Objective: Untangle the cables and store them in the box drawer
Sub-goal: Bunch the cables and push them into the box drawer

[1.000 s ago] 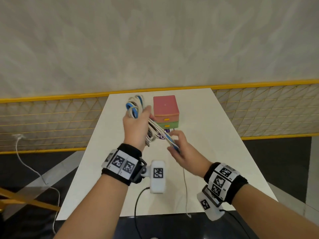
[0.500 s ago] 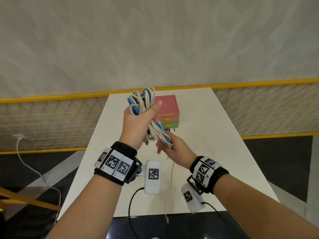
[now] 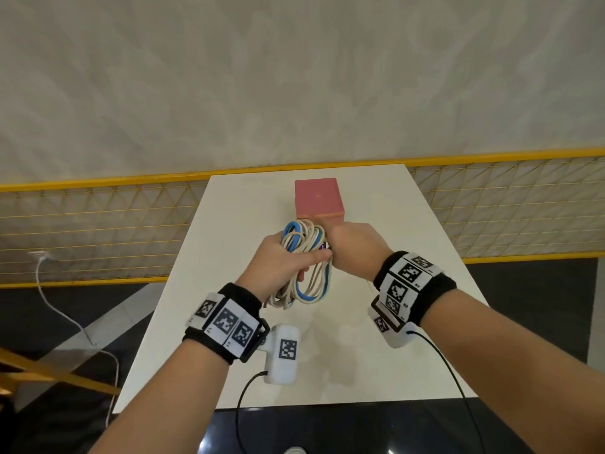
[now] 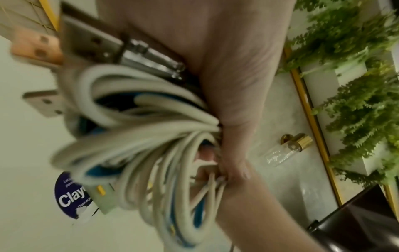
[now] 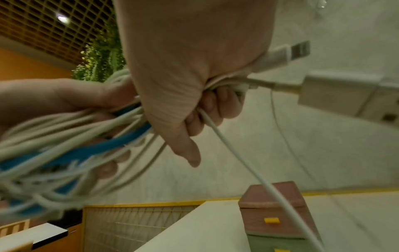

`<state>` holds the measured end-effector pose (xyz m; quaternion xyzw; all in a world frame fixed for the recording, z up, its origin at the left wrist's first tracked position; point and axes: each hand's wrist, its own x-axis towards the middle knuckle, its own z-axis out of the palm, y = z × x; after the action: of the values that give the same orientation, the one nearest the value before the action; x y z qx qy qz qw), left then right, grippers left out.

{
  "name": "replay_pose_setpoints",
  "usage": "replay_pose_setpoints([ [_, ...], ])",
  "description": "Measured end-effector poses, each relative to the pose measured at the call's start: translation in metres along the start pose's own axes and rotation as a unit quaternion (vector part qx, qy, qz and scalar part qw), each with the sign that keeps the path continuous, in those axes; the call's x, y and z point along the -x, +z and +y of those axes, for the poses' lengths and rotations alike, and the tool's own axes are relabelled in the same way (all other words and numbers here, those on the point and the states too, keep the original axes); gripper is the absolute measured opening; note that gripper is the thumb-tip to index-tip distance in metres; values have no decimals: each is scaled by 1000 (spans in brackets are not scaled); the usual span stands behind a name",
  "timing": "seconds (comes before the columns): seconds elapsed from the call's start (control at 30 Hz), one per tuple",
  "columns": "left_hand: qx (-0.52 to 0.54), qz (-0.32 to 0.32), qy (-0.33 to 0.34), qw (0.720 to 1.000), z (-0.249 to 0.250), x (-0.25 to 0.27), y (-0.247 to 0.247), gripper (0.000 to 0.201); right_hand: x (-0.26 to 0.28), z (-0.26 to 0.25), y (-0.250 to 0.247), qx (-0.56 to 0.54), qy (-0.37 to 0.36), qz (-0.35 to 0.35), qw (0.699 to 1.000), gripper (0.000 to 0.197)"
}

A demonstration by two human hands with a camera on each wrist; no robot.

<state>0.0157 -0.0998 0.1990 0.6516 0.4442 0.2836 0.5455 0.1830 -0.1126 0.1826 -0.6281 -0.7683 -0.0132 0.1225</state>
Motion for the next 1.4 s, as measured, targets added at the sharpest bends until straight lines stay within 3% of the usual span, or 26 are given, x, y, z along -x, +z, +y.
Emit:
replay_pose_setpoints([
  [0.17, 52, -27, -8, 998, -9, -5, 10, 32, -5, -4, -5, -115, -41, -6, 992, 100],
  [0.27, 5, -48, -13, 999, -7, -8, 7, 26, 0, 1, -6, -259, -45, -61, 963, 114],
  [0.37, -62, -27, -7, 998, -10, -11, 8, 26, 3, 4, -10, -342, -24, -105, 933, 123],
  [0.43, -57, -12, -14, 998, -14, -11, 11, 26, 3, 9, -14, -332, -25, -113, 936, 111],
  [0.53, -22, 19, -16, 999, -17, -11, 9, 14, 11, 21, -19, -295, -3, -97, 951, 58],
  [0.63, 18, 36, -12, 999, -16, -11, 5, 15, 25, 30, -6, -319, 56, -102, 941, 15],
  [0.73, 48, 47, -3, 998, -15, -11, 6, 8, 33, 24, 11, -395, 79, -50, 914, 19],
  [0.8, 63, 48, 0, 997, -12, -10, 8, 7, 35, 14, 16, -473, 76, -20, 878, 30],
  [0.9, 89, 45, -5, 995, -10, -11, 7, 3, 36, 2, 19, -593, 95, -41, 798, 31],
  [0.97, 98, 48, -2, 994, -8, -12, 5, 9, 37, -6, 16, -630, 87, -74, 768, 26],
  [1.03, 115, 54, -5, 992, -8, -12, 5, 17, 37, -14, 16, -597, 69, -74, 796, 18],
  [1.2, 115, 65, -7, 991, -10, -11, 9, 19, 30, -14, 14, -454, 118, 62, 881, 17],
  [1.3, 129, 76, 16, 989, -5, -9, 16, 23, 24, -19, 17, -447, 112, 93, 883, 24],
  [1.4, 137, 99, 28, 985, -3, -10, 22, 36, 15, -25, 23, -425, 80, 74, 899, 27],
])
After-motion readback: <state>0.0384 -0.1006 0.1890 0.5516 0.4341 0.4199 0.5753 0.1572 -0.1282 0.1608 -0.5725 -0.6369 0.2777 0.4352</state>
